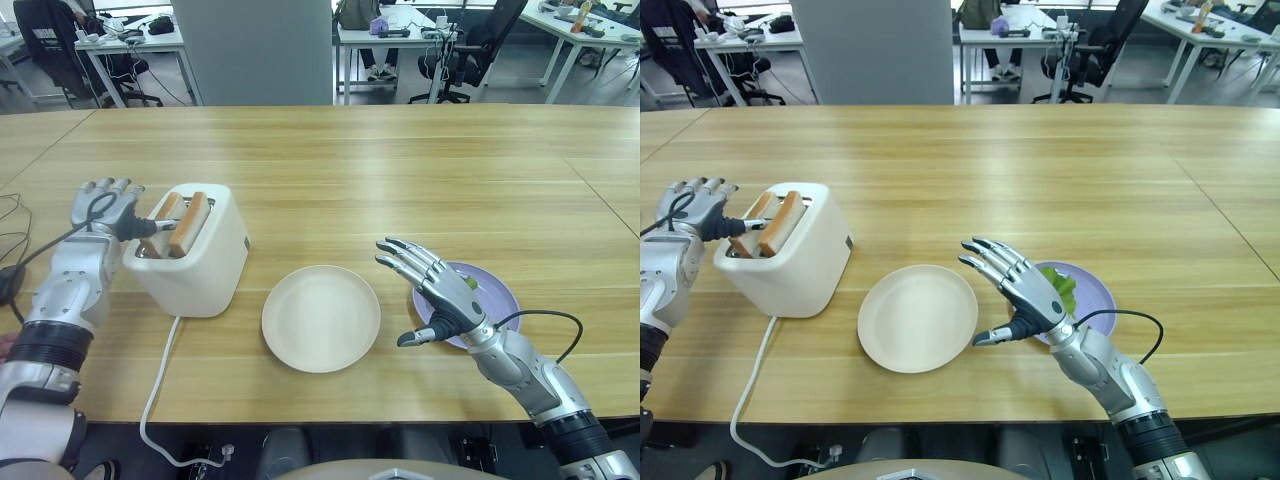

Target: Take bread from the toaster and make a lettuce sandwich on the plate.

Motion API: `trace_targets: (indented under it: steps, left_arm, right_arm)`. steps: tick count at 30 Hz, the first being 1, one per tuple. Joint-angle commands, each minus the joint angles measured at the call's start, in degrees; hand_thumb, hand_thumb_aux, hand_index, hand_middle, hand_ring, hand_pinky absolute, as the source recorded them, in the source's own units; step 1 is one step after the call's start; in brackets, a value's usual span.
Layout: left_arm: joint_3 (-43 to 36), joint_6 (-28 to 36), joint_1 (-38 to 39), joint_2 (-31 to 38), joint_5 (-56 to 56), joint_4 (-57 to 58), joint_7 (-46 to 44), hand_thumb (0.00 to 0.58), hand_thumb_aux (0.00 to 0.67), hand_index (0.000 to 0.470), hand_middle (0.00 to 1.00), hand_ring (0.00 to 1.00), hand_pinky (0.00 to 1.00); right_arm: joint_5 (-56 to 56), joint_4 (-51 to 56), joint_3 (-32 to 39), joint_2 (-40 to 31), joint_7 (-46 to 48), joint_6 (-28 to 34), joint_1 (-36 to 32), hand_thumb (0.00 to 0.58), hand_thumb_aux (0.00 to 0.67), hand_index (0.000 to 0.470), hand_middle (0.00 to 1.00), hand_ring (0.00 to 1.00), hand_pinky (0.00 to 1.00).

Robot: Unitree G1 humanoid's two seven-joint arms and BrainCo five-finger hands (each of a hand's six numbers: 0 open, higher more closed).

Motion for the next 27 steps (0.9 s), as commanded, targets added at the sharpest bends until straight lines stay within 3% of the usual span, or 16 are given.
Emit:
trace_targets:
  steps: [1, 21, 23, 26, 27]
  left_arm:
    - [-2.7, -0.4, 0.5, -0.6, 1.4, -4.0, -3.0, 0.0, 0.0, 0.0, 0.0, 0.0, 0.0]
    - [-0.9, 2.0, 5.0, -2.4, -1.7, -5.5, -10.7, 0.0, 0.0, 0.0, 0.0, 0.0, 0.0]
    - [0.1, 2.3, 5.6, -2.9, -3.0, -5.6, -10.5, 0.023, 0.013, 0.009, 0.0, 0.0, 0.0]
    - [2.2, 2.8, 6.6, -4.7, -5.9, -6.0, -9.9, 0.297, 0.202, 0.139, 0.0, 0.0, 0.0]
    - [3.1, 3.0, 6.9, -5.7, -7.2, -6.3, -9.4, 0.297, 0.202, 0.139, 0.0, 0.0, 0.0]
  right_arm:
    - [0.2, -0.9, 0.0, -0.3, 0.9, 0.1, 0.4, 0.0, 0.0, 0.0, 0.0, 0.0, 0.0]
    - [0.3, -1.5, 0.0, 0.0, 1.4, 0.3, 0.6, 0.0, 0.0, 0.0, 0.0, 0.0, 0.0]
    - [0.3, -1.6, 0.0, 0.0, 1.5, 0.3, 0.6, 0.0, 0.0, 0.0, 0.0, 0.0, 0.0]
    - [0.3, -1.6, -0.1, 0.0, 1.5, 0.3, 0.7, 0.0, 0.0, 0.0, 0.0, 0.0, 0.0]
    - [0.3, -1.5, -0.1, 0.0, 1.5, 0.3, 0.7, 0.0, 0.0, 0.0, 0.0, 0.0, 0.0]
